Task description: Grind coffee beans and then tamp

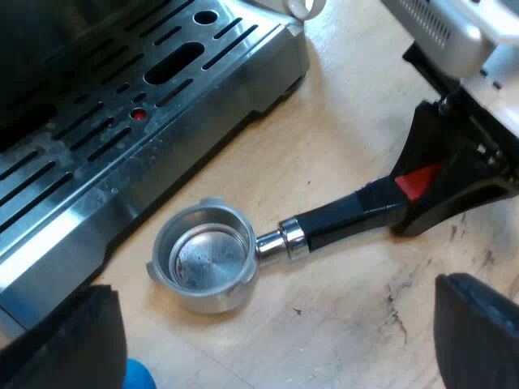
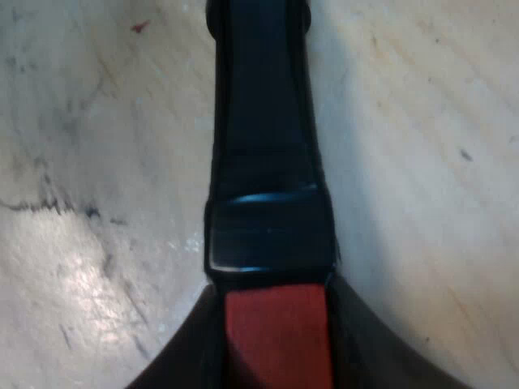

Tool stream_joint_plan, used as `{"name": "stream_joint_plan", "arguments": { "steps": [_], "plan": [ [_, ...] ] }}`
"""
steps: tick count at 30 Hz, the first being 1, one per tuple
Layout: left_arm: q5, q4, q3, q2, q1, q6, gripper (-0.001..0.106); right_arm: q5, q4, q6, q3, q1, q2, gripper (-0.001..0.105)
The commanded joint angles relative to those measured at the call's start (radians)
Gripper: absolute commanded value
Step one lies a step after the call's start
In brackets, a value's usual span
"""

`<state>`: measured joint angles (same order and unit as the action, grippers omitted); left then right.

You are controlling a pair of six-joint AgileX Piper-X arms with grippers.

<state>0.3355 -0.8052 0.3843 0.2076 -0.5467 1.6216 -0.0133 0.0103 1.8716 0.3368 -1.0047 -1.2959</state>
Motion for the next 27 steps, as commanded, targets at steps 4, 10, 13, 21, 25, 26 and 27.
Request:
{"name": "stream_joint_plan", "arguments": {
  "steps": [4,10,13,21,25,26,27],
  "plan": [
    [-0.003,0.017,0.002,-0.001,-0.002,0.018,0.078,-0.015,-0.040,0.010,0.015,0.004,-0.009,0.000],
    [-0.003,0.017,0.002,-0.001,-0.002,0.018,0.078,-0.015,-0.010,0.010,0.015,0.004,-0.009,0.000],
    [-0.003,0.017,0.002,-0.001,-0.002,0.018,0.078,-0.015,0.013,0.010,0.015,0.004,-0.009,0.000],
    [-0.001,0.017,0.002,-0.001,-0.002,0.018,0.078,0.001,0.101,-0.075,0.015,0.004,-0.009,0.031],
    [0.006,0.017,0.002,-0.001,-0.002,0.018,0.078,0.001,0.112,-0.114,0.015,0.004,-0.009,0.051],
    [0.006,0.017,0.002,-0.001,-0.002,0.018,0.078,0.001,0.116,-0.120,0.015,0.004,-0.009,0.051],
    [0.006,0.017,0.002,-0.001,-0.002,0.018,0.078,0.001,0.135,-0.124,0.019,0.004,-0.009,0.052]
  ]
}}
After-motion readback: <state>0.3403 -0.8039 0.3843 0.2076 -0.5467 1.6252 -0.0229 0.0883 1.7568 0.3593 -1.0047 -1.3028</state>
